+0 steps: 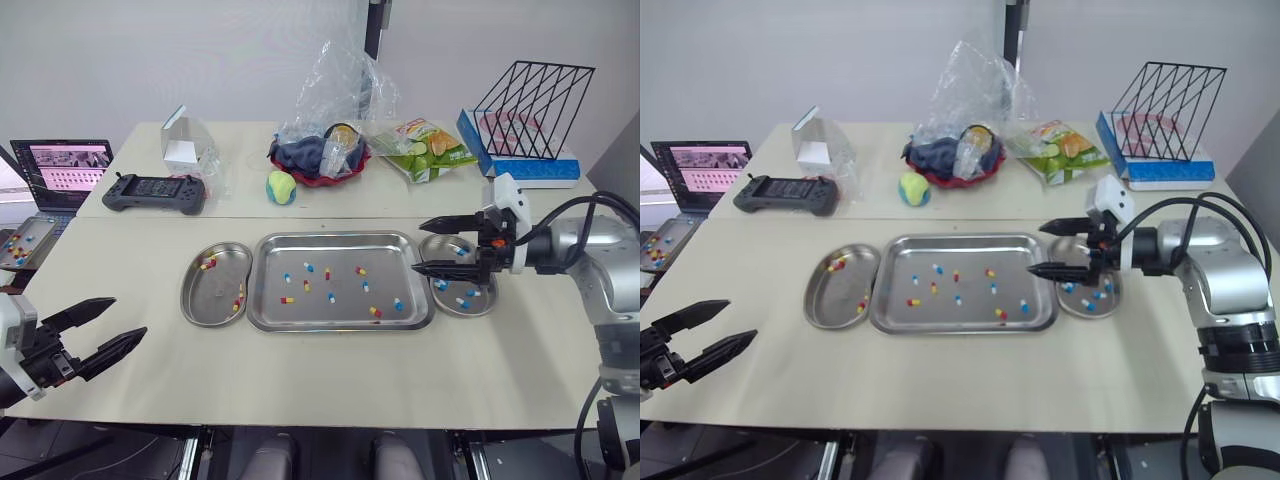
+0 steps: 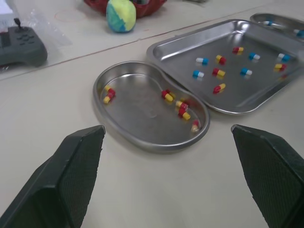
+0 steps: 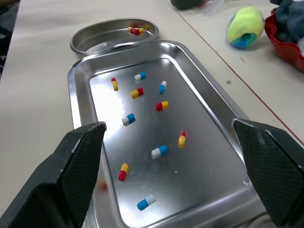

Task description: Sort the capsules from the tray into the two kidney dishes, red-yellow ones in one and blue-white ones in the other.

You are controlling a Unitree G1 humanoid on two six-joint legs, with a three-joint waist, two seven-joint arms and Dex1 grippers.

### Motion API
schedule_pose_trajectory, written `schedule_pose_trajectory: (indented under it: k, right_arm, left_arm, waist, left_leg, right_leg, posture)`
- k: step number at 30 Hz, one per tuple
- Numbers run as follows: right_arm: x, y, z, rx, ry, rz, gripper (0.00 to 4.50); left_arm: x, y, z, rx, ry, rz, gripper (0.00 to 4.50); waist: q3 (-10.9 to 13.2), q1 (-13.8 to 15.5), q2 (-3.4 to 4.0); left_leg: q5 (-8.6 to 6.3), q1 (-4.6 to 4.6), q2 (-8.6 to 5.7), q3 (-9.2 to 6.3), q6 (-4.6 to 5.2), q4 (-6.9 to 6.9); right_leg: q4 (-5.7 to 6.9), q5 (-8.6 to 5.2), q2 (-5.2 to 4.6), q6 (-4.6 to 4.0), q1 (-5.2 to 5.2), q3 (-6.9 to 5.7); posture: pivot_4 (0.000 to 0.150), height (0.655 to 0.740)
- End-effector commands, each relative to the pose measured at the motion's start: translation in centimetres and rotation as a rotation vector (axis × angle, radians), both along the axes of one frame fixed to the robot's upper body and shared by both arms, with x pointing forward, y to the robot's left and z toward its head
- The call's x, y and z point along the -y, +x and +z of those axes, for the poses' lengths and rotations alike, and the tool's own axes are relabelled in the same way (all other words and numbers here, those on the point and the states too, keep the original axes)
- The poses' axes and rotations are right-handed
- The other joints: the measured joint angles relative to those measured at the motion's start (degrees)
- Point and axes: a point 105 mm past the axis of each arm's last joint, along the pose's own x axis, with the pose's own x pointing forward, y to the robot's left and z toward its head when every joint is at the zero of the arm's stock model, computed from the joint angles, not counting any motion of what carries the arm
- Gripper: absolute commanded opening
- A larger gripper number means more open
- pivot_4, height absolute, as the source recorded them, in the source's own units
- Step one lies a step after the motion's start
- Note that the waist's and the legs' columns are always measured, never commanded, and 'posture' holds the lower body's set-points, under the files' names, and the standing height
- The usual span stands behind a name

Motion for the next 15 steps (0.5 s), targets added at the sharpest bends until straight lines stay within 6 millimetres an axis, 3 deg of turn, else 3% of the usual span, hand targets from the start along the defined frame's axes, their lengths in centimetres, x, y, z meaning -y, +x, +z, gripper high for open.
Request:
schedule_pose_trajectory:
  k: [1, 8, 13, 15]
  right_arm:
    - [-0.5, -0.5, 1.3, 0.045, 0.009, 0.026, 4.48]
    - [0.0, -0.9, 1.1, 0.035, -0.019, 0.028, 4.48]
    - [0.0, -0.9, 1.5, 0.051, -0.008, 0.022, 4.48]
    - [-0.3, -1.0, 1.3, 0.049, -0.008, 0.026, 4.48]
  left_arm:
    - [0.4, -0.1, 1.0, 0.031, -0.006, -0.012, 4.50]
    - [0.6, -0.1, 1.1, 0.003, 0.009, -0.041, 4.50]
    - [1.4, 1.3, 3.0, 0.021, 0.020, -0.105, 4.50]
    - [1.5, 1.4, 2.8, 0.024, 0.024, -0.111, 4.50]
  waist:
    - [0.00, 0.04, -0.02]
    - [0.01, 0.01, -0.02]
    - [0.04, 0.22, -0.06]
    - [0.03, 0.10, -0.06]
  left_leg:
    - [0.00, 0.00, 0.00, 0.00, 0.00, 0.00]
    - [0.00, -0.01, 0.00, 0.01, 0.00, 0.00]
    - [0.01, -0.01, 0.00, 0.15, -0.02, 0.00]
    - [0.01, 0.00, 0.00, 0.15, -0.02, 0.00]
  right_leg:
    - [0.00, 0.00, 0.01, 0.00, 0.00, -0.01]
    - [-0.01, 0.01, 0.01, 0.01, 0.00, -0.01]
    - [0.00, 0.02, 0.02, 0.00, 0.02, -0.07]
    - [0.00, 0.03, 0.02, 0.00, 0.02, -0.05]
  posture:
    - [0.150, 0.7400]
    - [0.150, 0.7400]
    - [0.150, 0.7400]
    - [0.150, 0.7400]
